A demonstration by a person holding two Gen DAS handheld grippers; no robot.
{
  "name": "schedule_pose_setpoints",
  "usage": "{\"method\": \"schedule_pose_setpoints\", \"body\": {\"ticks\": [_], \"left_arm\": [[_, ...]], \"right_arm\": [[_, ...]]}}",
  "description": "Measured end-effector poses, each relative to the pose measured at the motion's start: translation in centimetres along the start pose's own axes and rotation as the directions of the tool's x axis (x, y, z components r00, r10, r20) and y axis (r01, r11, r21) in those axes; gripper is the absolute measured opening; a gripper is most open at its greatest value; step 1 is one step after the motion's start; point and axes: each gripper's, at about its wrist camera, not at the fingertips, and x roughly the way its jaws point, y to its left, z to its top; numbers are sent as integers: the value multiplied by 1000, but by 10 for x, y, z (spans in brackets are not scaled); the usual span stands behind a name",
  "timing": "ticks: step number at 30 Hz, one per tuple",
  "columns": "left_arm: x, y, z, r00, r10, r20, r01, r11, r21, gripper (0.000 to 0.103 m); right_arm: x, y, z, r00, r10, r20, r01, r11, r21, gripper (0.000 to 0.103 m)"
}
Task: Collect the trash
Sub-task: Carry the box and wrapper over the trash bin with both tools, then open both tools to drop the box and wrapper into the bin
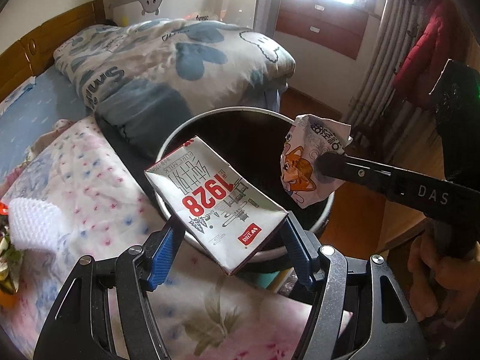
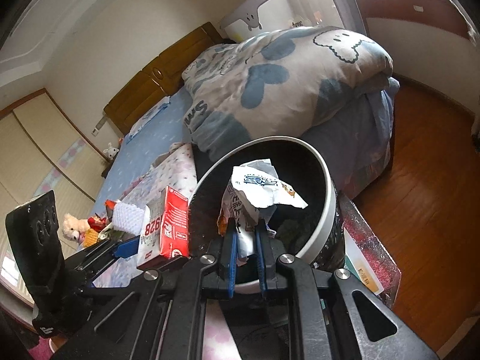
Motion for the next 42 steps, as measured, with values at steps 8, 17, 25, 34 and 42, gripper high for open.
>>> {"method": "schedule_pose_setpoints", "body": {"ticks": [8,17,25,34,42], "left_arm": [[19,6,4,999,-28,-39,27,999,-22,66],[24,7,5,998,-41,-55,39,999,-30,79],[-5,19,-15,1000,-6,8,7,996,-88,81],[-46,48,-70,994,99,49,-87,975,-202,81],[-84,87,-110,977,199,76,-167,937,-307,81]], "right_arm": [[17,-7,8,1000,1,-29,-1,1000,14,11],[27,-14,15,999,-20,-45,21,999,43,32],[18,-10,11,1000,-19,-15,19,998,61,46],[8,37,-19,999,15,29,-15,1000,-7,69],[19,89,-47,997,71,-17,-72,992,-105,73]]}}
